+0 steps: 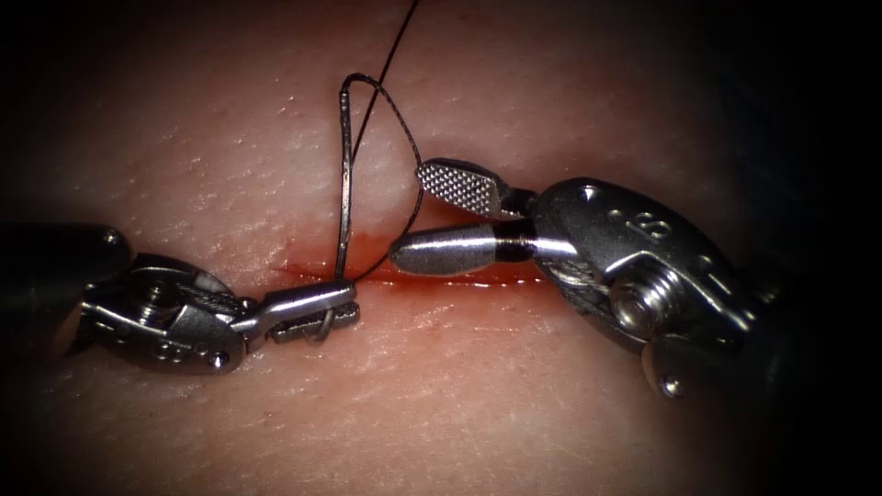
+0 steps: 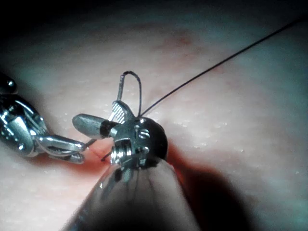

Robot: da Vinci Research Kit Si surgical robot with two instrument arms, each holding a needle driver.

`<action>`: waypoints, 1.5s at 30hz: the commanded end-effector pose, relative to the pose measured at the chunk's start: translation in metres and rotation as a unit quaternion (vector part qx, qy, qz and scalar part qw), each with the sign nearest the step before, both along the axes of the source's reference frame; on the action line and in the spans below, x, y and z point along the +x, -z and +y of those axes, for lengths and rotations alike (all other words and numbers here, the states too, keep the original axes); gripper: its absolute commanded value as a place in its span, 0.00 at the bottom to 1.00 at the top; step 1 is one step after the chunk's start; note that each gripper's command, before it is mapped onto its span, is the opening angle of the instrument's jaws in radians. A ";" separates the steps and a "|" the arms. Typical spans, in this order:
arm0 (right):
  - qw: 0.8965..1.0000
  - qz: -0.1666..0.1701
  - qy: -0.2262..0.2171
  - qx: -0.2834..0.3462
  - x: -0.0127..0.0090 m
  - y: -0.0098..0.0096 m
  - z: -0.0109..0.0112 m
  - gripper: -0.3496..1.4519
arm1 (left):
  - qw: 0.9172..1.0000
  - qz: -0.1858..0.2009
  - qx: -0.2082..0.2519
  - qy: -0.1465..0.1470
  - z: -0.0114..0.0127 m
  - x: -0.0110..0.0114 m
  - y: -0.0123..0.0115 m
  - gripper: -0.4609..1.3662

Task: Wound Closure
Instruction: Pass the needle from the left to the right gripper

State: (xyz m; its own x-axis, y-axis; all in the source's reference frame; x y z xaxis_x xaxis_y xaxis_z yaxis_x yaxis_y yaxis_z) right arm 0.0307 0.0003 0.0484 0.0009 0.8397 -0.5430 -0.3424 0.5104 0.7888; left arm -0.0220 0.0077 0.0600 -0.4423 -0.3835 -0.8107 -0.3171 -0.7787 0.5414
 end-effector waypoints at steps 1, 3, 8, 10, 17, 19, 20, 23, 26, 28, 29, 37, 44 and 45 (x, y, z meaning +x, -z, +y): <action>1.000 0.004 0.000 0.004 0.0001 -0.0002 0.0001 0.81 | 1.000 0.004 -0.002 -0.004 0.0000 0.0001 0.0001 0.06; 1.000 0.005 -0.002 0.010 0.0002 -0.0004 0.0003 0.81 | 1.000 0.007 -0.004 -0.005 0.0000 0.0001 0.0002 0.06; 0.999 0.009 -0.012 0.032 0.0002 -0.0012 0.0007 0.80 | 1.000 0.011 -0.019 -0.005 -0.0001 0.0002 0.0004 0.06; 0.999 0.012 -0.015 0.042 0.0002 -0.0015 0.0007 0.80 | 1.000 0.013 -0.025 -0.004 -0.0001 0.0002 0.0005 0.06; 0.997 0.017 -0.025 0.065 0.0006 -0.0026 0.0004 0.80 | 0.999 0.019 -0.041 -0.006 0.0001 -0.0001 0.0005 0.06; 0.997 0.016 -0.025 0.067 0.0007 -0.0028 0.0003 0.80 | 0.999 0.020 -0.043 -0.006 0.0001 -0.0001 0.0006 0.06; 0.997 0.017 -0.027 0.071 0.0007 -0.0031 0.0003 0.80 | 0.999 0.020 -0.046 -0.009 0.0000 -0.0001 0.0008 0.06; 0.997 0.018 -0.029 0.074 0.0007 -0.0035 0.0003 0.79 | 0.998 0.020 -0.052 -0.010 0.0000 -0.0002 0.0010 0.06; 0.996 0.017 -0.029 0.083 0.0009 -0.0042 0.0002 0.79 | 0.998 0.020 -0.059 -0.010 0.0000 -0.0002 0.0013 0.06; 0.995 0.015 -0.030 0.090 0.0010 -0.0047 0.0001 0.79 | 0.998 0.020 -0.061 -0.010 0.0000 -0.0002 0.0013 0.06; 0.995 0.013 -0.030 0.092 0.0011 -0.0049 0.0001 0.79 | 0.998 0.021 -0.064 -0.011 0.0000 -0.0002 0.0014 0.06; 0.990 0.032 -0.024 0.135 0.0014 -0.0067 0.0000 0.76 | 0.997 0.020 -0.073 -0.015 0.0001 -0.0003 0.0014 0.06; 0.983 0.053 -0.017 0.173 0.0020 -0.0076 0.0003 0.75 | 0.997 0.018 -0.075 -0.017 0.0001 -0.0005 0.0014 0.06; 0.983 0.054 -0.016 0.175 0.0022 -0.0076 0.0003 0.75 | 0.997 0.018 -0.075 -0.017 0.0001 -0.0005 0.0014 0.06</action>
